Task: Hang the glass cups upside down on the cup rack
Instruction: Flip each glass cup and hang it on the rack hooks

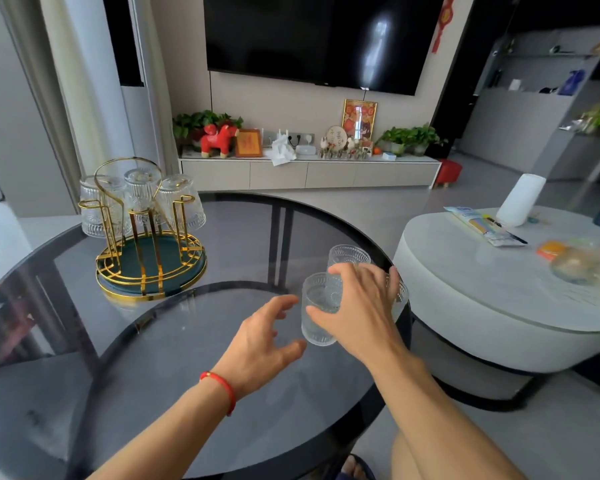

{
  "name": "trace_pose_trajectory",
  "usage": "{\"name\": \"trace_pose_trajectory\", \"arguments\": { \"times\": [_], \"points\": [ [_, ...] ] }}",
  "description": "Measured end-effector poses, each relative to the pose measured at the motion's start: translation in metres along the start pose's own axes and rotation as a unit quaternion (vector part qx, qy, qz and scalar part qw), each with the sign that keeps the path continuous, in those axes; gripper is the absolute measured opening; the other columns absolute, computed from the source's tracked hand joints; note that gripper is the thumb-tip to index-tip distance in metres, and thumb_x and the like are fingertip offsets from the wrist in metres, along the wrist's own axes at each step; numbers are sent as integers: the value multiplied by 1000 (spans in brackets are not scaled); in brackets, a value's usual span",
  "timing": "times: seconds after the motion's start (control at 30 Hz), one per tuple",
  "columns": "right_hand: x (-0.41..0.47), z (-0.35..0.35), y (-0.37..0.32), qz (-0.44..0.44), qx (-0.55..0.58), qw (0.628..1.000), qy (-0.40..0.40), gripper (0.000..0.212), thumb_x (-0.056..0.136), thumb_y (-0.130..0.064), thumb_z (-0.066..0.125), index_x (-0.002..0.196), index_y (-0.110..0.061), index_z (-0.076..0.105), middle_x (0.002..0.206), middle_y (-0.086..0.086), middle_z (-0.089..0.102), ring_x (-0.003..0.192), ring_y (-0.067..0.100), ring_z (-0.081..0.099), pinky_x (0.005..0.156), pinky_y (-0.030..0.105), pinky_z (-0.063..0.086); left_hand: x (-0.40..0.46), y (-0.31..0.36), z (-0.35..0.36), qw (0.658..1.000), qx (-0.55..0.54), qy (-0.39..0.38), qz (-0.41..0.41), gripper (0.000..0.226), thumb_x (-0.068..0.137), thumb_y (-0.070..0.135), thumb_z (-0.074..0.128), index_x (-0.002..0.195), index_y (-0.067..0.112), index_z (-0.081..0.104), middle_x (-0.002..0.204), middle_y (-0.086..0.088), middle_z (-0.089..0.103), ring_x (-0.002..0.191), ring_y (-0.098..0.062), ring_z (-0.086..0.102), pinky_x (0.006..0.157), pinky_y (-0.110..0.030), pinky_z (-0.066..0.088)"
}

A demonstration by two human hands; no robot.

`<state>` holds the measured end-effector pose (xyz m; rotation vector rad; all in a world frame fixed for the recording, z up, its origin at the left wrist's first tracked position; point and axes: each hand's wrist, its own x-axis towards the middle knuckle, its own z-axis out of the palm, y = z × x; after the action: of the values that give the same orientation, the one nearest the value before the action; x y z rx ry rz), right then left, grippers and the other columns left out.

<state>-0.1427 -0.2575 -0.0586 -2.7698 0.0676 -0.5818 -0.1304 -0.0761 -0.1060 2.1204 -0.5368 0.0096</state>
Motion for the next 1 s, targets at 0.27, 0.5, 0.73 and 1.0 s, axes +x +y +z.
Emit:
{"name": "trace_pose_trajectory", "arguments": {
  "times": [0.27, 0.5, 0.73, 1.0],
  "points": [
    [-9, 4, -28, -25, 248, 968, -36, 68, 64, -46, 88, 123, -39, 54, 123, -14, 61, 115, -1, 57, 99, 28, 50, 0, 9, -13, 994, -65, 81, -17, 78, 66, 24, 87, 132, 34, 47, 116, 17, 69, 98, -10, 67, 82, -34, 60],
    [7, 20, -47, 22, 455, 886, -86, 42, 92, -38, 76, 129, -27, 61, 131, -12, 66, 122, -1, 63, 101, 19, 50, 10, 6, -57, 976, -92, 152, -122, 64, 55, 54, 87, 103, 34, 51, 98, 15, 65, 85, 10, 65, 68, -20, 57],
    [27, 60, -90, 191, 610, 738, -218, 41, 110, -41, 46, 130, -12, 65, 125, 22, 74, 96, 33, 76, 82, 44, 61, 16, -15, -107, 894, -368, 169, -190, 85, 54, 33, 91, 124, 12, 47, 128, -17, 62, 107, -28, 72, 79, -35, 64],
    [61, 67, -119, 174, 696, 680, -153, 35, 103, -37, 60, 124, -12, 73, 116, 12, 81, 104, 26, 77, 92, 44, 61, 7, -42, -154, 959, -241, 59, -140, 67, 72, 46, 71, 135, 30, 55, 122, 5, 73, 116, -12, 67, 103, -36, 52]
  ]
}}
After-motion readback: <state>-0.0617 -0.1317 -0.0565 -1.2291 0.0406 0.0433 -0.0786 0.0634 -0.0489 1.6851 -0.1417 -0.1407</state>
